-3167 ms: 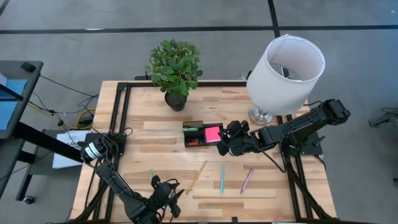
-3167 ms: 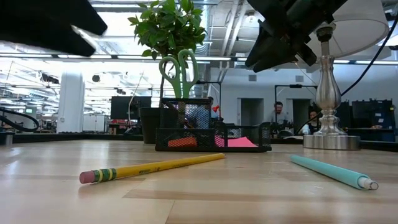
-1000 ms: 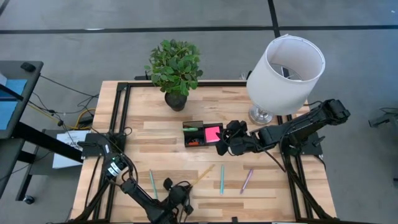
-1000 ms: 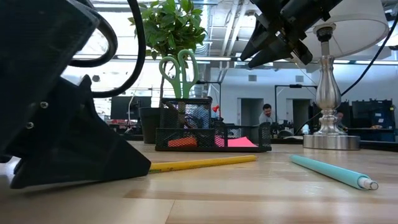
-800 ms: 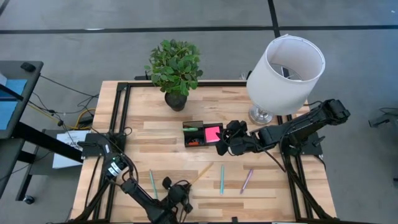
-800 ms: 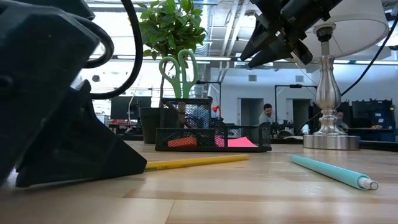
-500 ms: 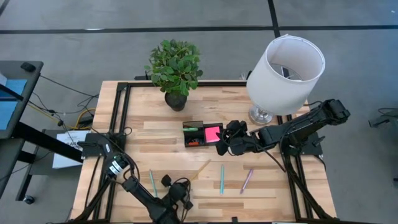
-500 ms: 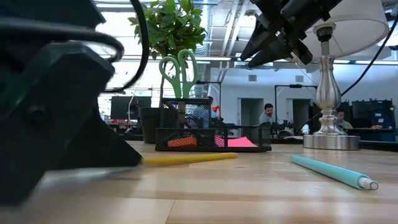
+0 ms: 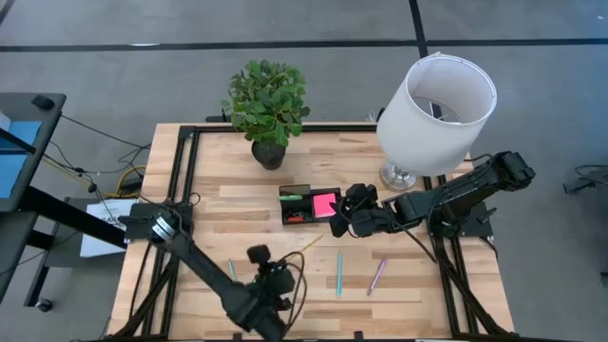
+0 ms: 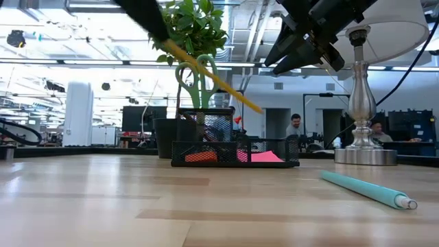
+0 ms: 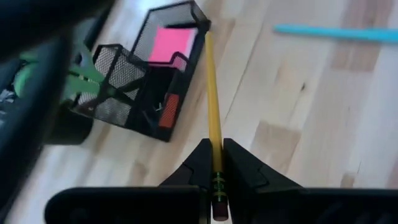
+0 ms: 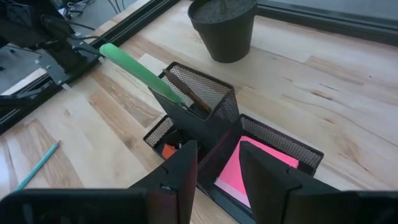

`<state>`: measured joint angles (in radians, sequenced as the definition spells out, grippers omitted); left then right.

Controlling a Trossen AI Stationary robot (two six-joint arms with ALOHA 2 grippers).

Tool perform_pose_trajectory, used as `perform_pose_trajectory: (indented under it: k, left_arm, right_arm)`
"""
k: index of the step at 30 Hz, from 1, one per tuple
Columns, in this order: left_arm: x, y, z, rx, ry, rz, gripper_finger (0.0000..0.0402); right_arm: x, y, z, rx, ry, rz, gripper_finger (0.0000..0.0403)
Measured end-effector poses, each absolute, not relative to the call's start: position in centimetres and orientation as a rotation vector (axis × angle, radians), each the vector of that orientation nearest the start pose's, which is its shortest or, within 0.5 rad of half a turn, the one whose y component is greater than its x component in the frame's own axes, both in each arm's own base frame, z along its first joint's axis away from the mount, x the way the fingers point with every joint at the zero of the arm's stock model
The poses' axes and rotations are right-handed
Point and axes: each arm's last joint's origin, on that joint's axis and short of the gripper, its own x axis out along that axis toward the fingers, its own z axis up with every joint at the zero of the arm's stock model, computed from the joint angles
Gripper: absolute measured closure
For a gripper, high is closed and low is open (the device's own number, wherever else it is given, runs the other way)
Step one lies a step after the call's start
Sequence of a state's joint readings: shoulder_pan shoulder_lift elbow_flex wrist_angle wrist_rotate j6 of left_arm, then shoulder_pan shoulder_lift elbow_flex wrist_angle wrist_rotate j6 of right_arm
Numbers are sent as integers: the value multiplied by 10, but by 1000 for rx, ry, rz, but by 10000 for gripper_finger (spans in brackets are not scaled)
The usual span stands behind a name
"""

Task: Pick and place office supplies into organizer
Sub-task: Put the yellow pencil into the black desk organizer

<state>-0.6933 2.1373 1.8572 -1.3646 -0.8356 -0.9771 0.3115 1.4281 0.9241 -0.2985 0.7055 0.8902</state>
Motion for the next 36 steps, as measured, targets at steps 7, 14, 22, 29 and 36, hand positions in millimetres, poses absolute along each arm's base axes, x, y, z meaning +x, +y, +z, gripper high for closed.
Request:
perform_pose_trajectory:
  k: [7,14,22,29,36]
  left_arm:
    - [339,-211,294,286,1129,510,395]
    - [348,-179,321,267,1103,510,395]
    - [363,-146,322,335,1147,529,395]
    - [363,-144,354,426,1045,501,395]
    - [363,-130,394,481,879,515,395]
  right_arm:
    - [280,71,234,449,478,-641,290]
    - [280,71,235,450,476,-641,290]
    - [280,71,234,450,477,-641,290]
    - [280,71,235,450,476,-641,290]
    - [280,71,235,450,476,-641,290]
